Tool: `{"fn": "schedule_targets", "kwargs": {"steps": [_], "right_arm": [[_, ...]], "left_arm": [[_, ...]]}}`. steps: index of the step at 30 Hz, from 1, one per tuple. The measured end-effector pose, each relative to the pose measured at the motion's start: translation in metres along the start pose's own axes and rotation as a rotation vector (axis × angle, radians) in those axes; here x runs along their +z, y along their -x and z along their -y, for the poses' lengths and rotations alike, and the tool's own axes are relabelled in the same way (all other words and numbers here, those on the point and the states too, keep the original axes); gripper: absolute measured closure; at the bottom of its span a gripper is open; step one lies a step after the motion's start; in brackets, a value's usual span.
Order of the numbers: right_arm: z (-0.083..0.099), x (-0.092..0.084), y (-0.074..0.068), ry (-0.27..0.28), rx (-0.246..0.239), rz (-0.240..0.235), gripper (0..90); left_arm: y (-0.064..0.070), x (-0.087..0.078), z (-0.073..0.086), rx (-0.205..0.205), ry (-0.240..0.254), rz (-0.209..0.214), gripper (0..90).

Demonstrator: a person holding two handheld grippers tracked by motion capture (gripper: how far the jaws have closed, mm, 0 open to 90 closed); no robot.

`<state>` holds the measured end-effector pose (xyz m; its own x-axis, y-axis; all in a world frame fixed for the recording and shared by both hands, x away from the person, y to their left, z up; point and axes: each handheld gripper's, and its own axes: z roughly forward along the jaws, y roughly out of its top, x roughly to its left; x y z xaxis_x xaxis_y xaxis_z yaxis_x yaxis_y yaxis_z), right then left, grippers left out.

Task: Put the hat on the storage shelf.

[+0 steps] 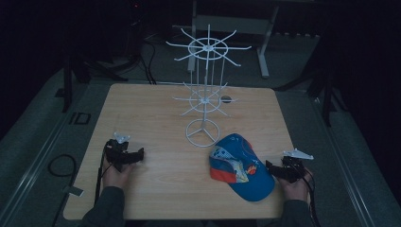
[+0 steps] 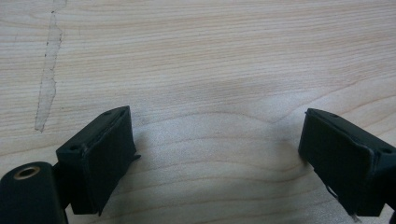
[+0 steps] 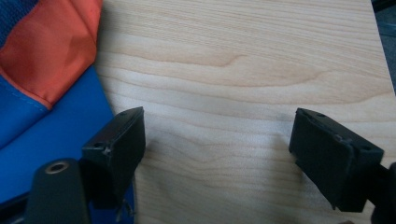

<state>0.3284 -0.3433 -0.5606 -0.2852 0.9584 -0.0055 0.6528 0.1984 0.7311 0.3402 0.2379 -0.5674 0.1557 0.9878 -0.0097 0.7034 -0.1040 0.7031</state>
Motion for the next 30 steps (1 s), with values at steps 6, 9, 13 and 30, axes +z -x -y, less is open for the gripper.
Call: {"fn": "schedule_targets", "kwargs": {"steps": [6,9,13,30], "right_arm": [[0.000,0.000,0.000,0.000,-0.001,-0.003,19.8],[-0.002,-0.002,-0.002,-0.018,0.003,0.002,23.8],[-0.006,-0.005,-0.005,-0.046,-0.001,0.005,33.1],[-0.035,-0.041,-0.037,0.005,-0.103,-0.102,33.2]], "left_arm": [[0.000,0.000,0.000,0.000,0.000,0.000,11.0],[0.000,0.000,0.000,0.000,0.000,0.000,11.0],[0.000,0.000,0.000,0.000,0.001,-0.001,11.0],[0.001,0.000,0.000,0.001,0.003,0.004,11.3]]}}
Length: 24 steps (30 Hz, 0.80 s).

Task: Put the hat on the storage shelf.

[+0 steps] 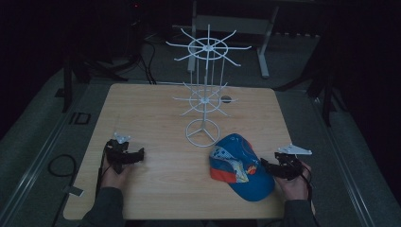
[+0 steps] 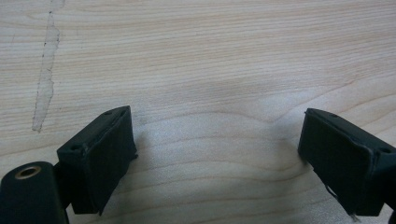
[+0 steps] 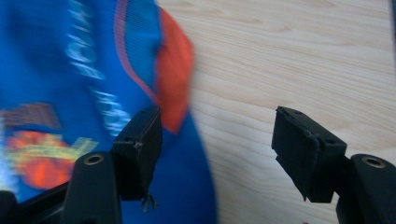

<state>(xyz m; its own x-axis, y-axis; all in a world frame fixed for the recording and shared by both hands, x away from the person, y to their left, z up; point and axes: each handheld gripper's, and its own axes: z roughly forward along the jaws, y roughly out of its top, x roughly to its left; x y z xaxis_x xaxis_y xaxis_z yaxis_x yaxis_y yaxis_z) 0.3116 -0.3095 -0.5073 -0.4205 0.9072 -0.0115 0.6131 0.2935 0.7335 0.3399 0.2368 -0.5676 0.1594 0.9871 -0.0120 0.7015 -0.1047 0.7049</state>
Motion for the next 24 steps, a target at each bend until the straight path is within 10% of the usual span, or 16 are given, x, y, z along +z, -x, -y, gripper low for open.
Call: {"fn": "schedule_targets", "kwargs": {"steps": [14,24], "right_arm": [[-0.021,-0.016,-0.044,0.019,-0.091,-0.165,19.5],[-0.028,0.006,-0.061,-0.091,-0.140,-0.167,13.6]], "left_arm": [[0.001,0.000,0.000,0.005,0.001,0.006,11.4],[0.002,0.000,0.000,0.009,0.002,0.009,11.4]]}}
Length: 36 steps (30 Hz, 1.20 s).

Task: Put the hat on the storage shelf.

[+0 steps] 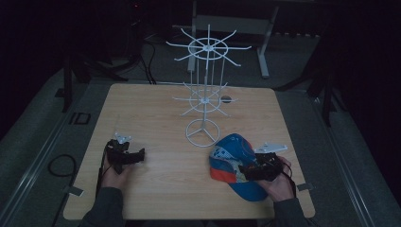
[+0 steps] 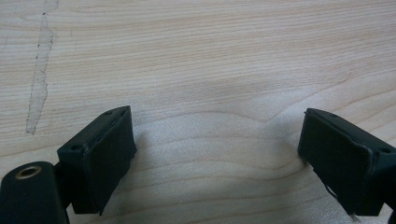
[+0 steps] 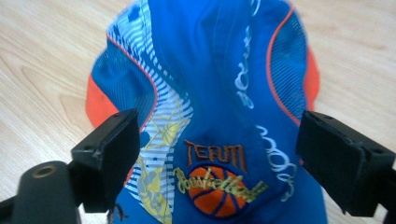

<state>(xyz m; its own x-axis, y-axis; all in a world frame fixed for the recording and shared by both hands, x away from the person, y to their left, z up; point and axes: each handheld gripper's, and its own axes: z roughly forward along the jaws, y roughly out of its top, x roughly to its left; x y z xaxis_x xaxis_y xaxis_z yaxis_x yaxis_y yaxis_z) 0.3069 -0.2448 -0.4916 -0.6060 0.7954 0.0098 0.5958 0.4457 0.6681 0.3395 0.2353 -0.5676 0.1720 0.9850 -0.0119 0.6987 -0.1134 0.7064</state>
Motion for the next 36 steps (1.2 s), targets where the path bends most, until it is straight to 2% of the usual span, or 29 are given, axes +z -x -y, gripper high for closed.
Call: {"fn": "schedule_targets", "kwargs": {"steps": [1,2,3,14,22,23,24,25,26,29,30,31,32,36], "right_arm": [[-0.001,0.005,-0.001,-0.029,-0.014,0.013,13.2],[-0.001,0.005,-0.001,-0.029,-0.014,0.013,13.2],[-0.003,0.009,-0.002,-0.060,-0.021,0.021,12.9],[-0.007,0.024,0.001,-0.131,-0.045,0.037,13.9],[-0.008,0.028,0.002,-0.165,-0.044,0.026,24.9],[-0.008,0.030,0.002,-0.180,-0.051,0.022,36.1],[-0.007,0.031,0.001,-0.185,-0.053,0.019,40.3],[-0.007,0.031,0.001,-0.185,-0.053,0.019,40.3],[-0.007,0.032,0.000,-0.202,-0.061,0.019,47.5],[-0.007,0.033,0.000,-0.219,-0.060,0.027,61.1],[-0.008,0.033,0.000,-0.225,-0.056,0.026,64.8],[-0.008,0.033,0.000,-0.225,-0.056,0.026,64.8],[-0.008,0.033,0.001,-0.235,-0.051,0.025,71.3],[-0.008,0.032,0.003,-0.249,-0.044,0.024,81.2]], "left_arm": [[0.000,0.000,0.000,0.001,-0.001,0.000,11.5],[0.000,0.000,0.000,0.001,0.000,0.000,11.5],[0.000,0.000,0.000,0.001,0.000,0.000,11.5],[0.000,0.000,0.000,0.006,-0.003,0.003,11.5],[0.001,0.000,0.000,0.007,-0.003,0.004,11.5],[0.001,0.000,0.000,0.007,-0.003,0.004,11.5],[0.001,0.000,0.000,0.007,-0.003,0.005,11.5],[0.001,0.000,0.000,0.007,-0.003,0.005,11.5],[0.001,0.000,0.000,0.007,-0.003,0.005,11.5],[0.001,0.000,0.000,0.007,-0.003,0.005,11.5],[0.001,0.000,0.000,0.006,-0.002,0.005,11.5],[0.001,0.000,0.000,0.006,-0.002,0.005,11.5],[0.001,0.000,0.000,0.006,-0.003,0.006,11.5],[0.001,0.000,0.000,0.006,-0.002,0.006,11.5]]}}
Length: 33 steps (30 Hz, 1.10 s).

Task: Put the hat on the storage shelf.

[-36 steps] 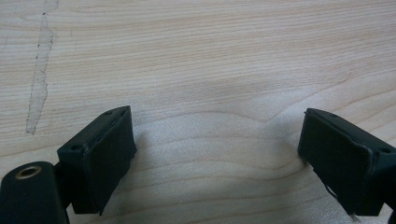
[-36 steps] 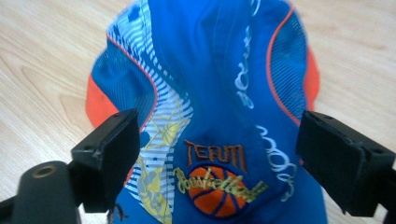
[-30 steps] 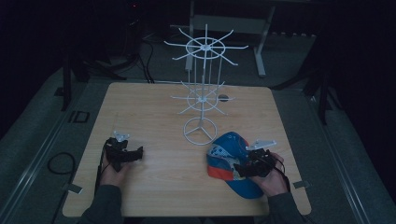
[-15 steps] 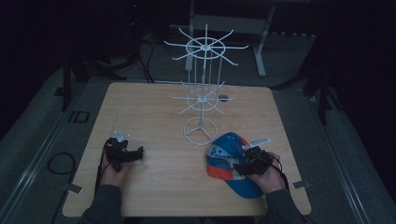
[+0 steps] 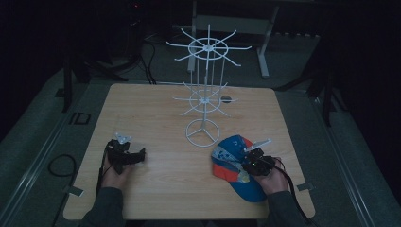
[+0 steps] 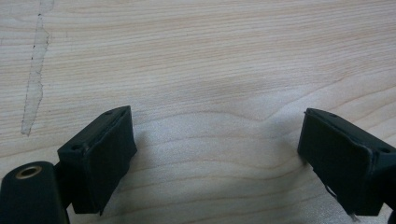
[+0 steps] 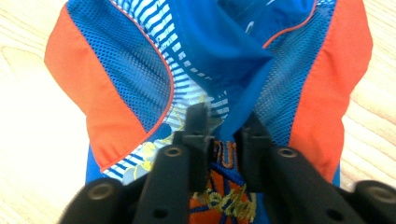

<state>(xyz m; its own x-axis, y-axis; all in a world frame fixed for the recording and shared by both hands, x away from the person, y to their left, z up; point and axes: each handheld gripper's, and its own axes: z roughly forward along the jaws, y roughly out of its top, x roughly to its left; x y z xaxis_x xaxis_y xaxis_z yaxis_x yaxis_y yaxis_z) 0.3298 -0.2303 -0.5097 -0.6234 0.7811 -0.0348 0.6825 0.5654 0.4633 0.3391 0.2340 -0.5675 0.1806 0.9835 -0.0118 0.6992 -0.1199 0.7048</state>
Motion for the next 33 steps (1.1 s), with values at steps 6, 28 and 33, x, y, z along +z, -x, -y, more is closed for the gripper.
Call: {"fn": "schedule_targets", "kwargs": {"steps": [6,28,33], "right_arm": [[0.001,-0.006,0.001,0.054,0.005,0.021,86.7],[0.002,-0.036,0.020,0.264,0.086,0.089,87.7],[0.003,-0.041,0.025,0.319,0.112,0.099,87.8]], "left_arm": [[0.000,0.000,0.000,0.000,0.000,0.000,11.5],[0.000,0.000,0.000,0.001,0.000,0.001,11.5],[0.000,0.000,0.000,0.001,0.000,0.001,11.5]]}}
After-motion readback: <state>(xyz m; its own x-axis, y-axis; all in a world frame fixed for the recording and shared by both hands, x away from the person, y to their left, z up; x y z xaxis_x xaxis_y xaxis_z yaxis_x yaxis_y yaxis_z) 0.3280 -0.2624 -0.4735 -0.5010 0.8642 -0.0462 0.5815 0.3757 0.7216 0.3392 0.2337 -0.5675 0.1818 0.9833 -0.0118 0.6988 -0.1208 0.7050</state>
